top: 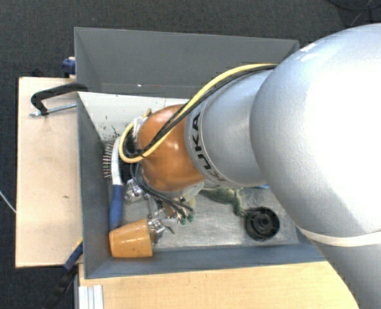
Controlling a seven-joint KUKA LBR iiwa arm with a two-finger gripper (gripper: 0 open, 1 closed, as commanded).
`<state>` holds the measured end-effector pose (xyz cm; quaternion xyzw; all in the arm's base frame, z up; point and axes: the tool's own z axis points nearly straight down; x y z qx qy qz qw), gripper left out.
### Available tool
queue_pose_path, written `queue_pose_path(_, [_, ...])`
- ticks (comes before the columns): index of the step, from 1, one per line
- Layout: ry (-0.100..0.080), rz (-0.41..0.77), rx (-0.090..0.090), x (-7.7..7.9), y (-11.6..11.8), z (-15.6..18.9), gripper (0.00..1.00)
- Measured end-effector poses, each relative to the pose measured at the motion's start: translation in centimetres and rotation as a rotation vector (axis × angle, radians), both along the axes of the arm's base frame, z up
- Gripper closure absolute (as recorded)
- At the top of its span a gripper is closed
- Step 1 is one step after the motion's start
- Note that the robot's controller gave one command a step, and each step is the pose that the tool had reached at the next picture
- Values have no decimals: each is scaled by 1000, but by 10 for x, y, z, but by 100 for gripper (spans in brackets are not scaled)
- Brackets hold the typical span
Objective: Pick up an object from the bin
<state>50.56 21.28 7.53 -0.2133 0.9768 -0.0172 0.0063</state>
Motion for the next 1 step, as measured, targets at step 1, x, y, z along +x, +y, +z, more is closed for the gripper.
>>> queue_pose_path(1, [1, 26, 11, -4, -1, 3, 0])
